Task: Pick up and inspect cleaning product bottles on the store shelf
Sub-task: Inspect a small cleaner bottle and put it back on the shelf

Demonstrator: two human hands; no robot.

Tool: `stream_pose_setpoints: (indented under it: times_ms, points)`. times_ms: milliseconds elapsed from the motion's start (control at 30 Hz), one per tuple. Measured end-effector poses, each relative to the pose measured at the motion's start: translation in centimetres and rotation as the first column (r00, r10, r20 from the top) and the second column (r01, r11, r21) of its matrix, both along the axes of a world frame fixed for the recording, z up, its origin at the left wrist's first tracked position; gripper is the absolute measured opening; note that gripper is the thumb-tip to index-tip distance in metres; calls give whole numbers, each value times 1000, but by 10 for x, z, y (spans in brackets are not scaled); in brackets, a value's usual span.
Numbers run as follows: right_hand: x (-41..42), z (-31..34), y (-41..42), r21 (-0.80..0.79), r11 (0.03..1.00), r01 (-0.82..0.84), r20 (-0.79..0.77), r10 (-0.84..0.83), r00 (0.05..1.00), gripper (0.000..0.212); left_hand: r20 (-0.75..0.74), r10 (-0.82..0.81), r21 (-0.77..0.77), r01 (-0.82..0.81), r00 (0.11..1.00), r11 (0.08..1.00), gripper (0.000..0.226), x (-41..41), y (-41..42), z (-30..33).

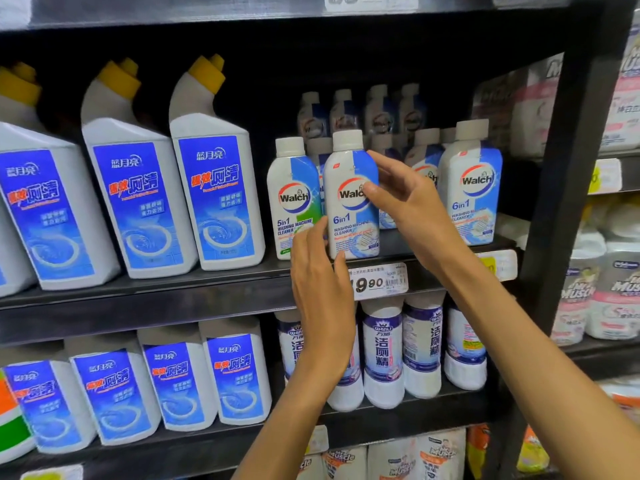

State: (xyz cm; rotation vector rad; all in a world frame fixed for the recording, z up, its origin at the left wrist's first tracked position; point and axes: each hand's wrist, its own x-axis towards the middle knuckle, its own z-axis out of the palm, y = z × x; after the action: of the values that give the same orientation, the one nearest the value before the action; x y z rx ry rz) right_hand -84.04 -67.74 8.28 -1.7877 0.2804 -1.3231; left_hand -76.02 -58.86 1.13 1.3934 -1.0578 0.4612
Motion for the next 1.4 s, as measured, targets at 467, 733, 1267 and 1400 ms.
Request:
stream_pose_setpoints:
  times_ms: [467, 733, 1267, 1400]
  points:
    - [-8, -5, 4, -139, 945, 296, 43, -293, 955, 36, 12, -1, -5, 1, 1000, 1000, 31, -6, 3, -2]
    - [-65, 2, -32, -293, 652, 699, -27, -736, 676, 67, 104, -221, -20, 224, 970, 974, 28, -32, -9, 19]
    - [-85, -5, 41, -30, 969, 244, 156, -236, 959, 50, -261, -634, -1, 657, 728, 754, 39, -60, 16, 11]
    - [-86, -14, 55, 284, 948, -147, 178, 98, 979, 49, -525, -813, -176, 903, 251, 392, 42, -52, 49, -8]
